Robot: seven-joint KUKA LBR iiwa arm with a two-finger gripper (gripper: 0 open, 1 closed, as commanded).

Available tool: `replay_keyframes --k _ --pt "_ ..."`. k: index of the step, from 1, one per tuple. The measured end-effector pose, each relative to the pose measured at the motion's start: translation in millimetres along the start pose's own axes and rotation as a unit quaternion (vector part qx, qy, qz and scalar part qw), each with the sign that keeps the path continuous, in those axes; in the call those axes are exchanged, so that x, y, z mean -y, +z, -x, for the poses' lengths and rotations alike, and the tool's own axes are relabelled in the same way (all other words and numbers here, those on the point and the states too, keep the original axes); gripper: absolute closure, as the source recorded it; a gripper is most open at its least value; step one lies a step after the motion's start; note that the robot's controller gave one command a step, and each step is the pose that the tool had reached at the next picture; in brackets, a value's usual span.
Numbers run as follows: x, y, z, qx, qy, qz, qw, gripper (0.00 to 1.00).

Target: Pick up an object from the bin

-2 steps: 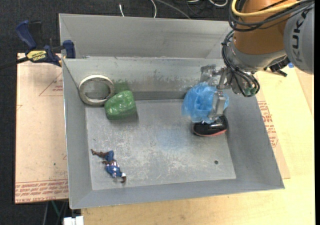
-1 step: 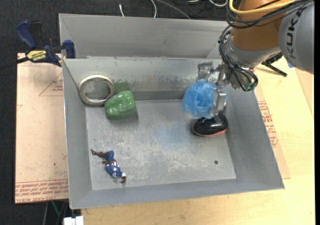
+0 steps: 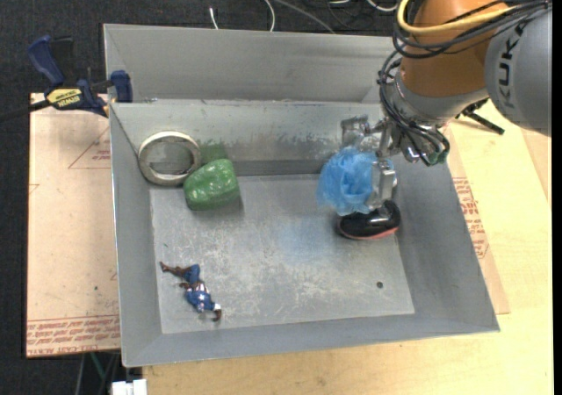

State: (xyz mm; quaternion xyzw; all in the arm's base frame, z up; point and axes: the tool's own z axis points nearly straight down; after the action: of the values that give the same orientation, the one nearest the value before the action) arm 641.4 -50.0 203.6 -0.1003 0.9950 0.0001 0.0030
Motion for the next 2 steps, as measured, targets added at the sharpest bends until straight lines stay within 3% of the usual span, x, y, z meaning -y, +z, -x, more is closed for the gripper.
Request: replay_keyframes --k 1,2 --pt "1.5 -85.1 -3.5 0.0060 0.042 -0.001 0.9991 0.00" --pt "3.5 -88.8 -6.7 -0.0008 0.033 0.001 0.9995 0.00"
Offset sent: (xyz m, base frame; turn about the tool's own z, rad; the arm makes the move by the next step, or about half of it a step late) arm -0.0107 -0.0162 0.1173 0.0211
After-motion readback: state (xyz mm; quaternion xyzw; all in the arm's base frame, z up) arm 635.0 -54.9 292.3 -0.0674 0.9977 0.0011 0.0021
